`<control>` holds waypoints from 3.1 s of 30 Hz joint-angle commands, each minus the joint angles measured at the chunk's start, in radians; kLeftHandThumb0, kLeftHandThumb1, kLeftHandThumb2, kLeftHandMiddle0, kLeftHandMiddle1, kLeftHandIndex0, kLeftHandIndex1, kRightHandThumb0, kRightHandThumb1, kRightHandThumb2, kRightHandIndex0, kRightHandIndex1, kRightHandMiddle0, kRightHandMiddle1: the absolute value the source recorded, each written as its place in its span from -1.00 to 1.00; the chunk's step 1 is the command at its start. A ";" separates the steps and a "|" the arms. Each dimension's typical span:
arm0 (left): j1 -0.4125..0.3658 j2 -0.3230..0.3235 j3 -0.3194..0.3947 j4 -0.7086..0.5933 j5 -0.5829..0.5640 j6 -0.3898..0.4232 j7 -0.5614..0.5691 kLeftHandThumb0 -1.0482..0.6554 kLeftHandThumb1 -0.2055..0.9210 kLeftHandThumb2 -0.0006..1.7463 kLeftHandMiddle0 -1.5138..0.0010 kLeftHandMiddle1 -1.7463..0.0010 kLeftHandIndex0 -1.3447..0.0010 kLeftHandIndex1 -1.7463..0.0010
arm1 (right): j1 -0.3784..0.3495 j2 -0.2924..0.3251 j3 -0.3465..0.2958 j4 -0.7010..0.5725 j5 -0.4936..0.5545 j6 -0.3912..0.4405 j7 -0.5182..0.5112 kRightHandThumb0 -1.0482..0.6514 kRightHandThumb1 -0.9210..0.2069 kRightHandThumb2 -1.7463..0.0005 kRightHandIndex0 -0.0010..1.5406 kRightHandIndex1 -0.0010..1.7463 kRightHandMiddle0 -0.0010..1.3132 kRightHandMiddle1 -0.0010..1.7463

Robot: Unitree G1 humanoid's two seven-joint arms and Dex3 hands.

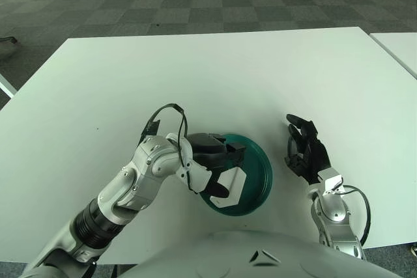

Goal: Put the charger into the plate.

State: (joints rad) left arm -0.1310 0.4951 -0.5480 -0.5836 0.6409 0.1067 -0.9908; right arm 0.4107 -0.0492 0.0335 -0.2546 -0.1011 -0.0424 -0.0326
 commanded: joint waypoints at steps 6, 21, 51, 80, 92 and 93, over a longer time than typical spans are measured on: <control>-0.021 0.026 0.021 0.004 0.003 -0.049 0.036 -1.00 1.00 0.03 0.88 0.42 1.00 0.18 | 0.011 -0.001 -0.002 0.024 -0.001 0.031 0.004 -0.68 -1.00 0.01 -0.59 -0.98 -1.00 -0.17; 0.017 0.024 0.072 0.018 0.016 -0.144 0.191 -1.00 1.00 -0.05 1.00 0.99 1.00 0.99 | 0.015 -0.002 -0.003 0.017 0.000 0.033 0.006 -0.68 -1.00 0.01 -0.59 -0.98 -1.00 -0.17; 0.585 -0.791 0.382 0.358 -0.691 -0.378 1.134 -0.87 1.00 -0.05 0.58 0.94 1.00 0.14 | 0.051 -0.005 -0.001 -0.020 0.003 0.030 0.011 -0.68 -1.00 0.01 -0.59 -0.98 -1.00 -0.17; 0.673 -0.709 0.355 0.632 -0.779 -0.730 1.163 -0.78 1.00 0.14 0.52 0.93 1.00 0.04 | 0.046 -0.014 -0.026 -0.021 0.018 0.037 0.031 -0.68 -1.00 0.01 -0.59 -0.99 -1.00 -0.17; 0.685 -0.690 0.367 0.646 -0.643 -0.723 1.230 -0.80 1.00 0.19 0.50 0.93 1.00 0.10 | 0.040 -0.014 -0.032 -0.020 0.019 0.041 0.036 -0.68 -1.00 0.01 -0.59 -0.99 -1.00 -0.17; 0.687 -0.690 0.370 0.643 -0.627 -0.712 1.242 -0.80 1.00 0.19 0.49 0.92 1.00 0.08 | 0.040 -0.014 -0.032 -0.020 0.018 0.041 0.037 -0.68 -1.00 0.01 -0.59 -0.99 -1.00 -0.17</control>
State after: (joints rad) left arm 0.5352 -0.1531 -0.2016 0.0143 -0.0181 -0.6365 0.2197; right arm 0.4442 -0.0588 0.0098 -0.2912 -0.0903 -0.0311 0.0004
